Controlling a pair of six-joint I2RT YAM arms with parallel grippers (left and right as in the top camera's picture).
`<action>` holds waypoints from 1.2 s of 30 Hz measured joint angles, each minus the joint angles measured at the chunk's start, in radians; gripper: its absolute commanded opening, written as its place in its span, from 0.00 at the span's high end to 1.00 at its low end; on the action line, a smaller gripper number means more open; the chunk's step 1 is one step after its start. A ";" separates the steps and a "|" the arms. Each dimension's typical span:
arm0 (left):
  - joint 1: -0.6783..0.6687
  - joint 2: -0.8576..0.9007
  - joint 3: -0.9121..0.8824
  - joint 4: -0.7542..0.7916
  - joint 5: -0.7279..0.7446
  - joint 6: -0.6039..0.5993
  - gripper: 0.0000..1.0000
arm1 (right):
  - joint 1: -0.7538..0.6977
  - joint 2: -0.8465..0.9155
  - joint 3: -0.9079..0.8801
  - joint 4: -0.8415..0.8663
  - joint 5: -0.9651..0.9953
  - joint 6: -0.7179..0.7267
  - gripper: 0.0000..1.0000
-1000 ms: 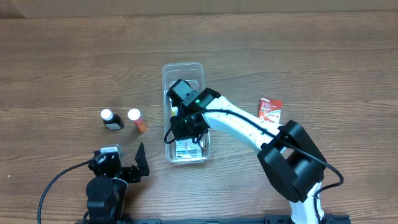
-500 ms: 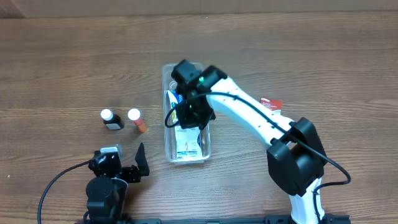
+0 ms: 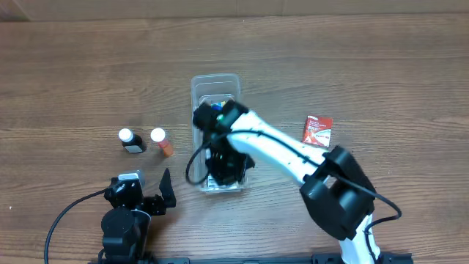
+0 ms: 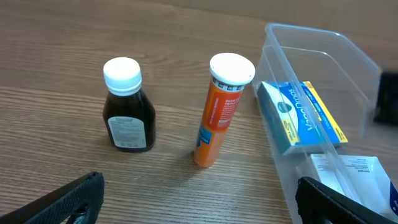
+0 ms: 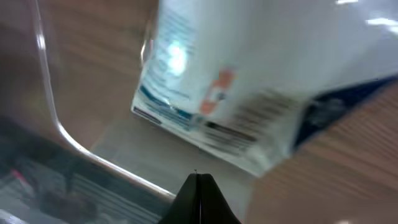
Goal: Pack container
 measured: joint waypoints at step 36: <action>0.000 0.000 0.000 0.000 0.000 0.000 0.00 | -0.100 0.064 -0.003 0.195 -0.040 -0.089 0.96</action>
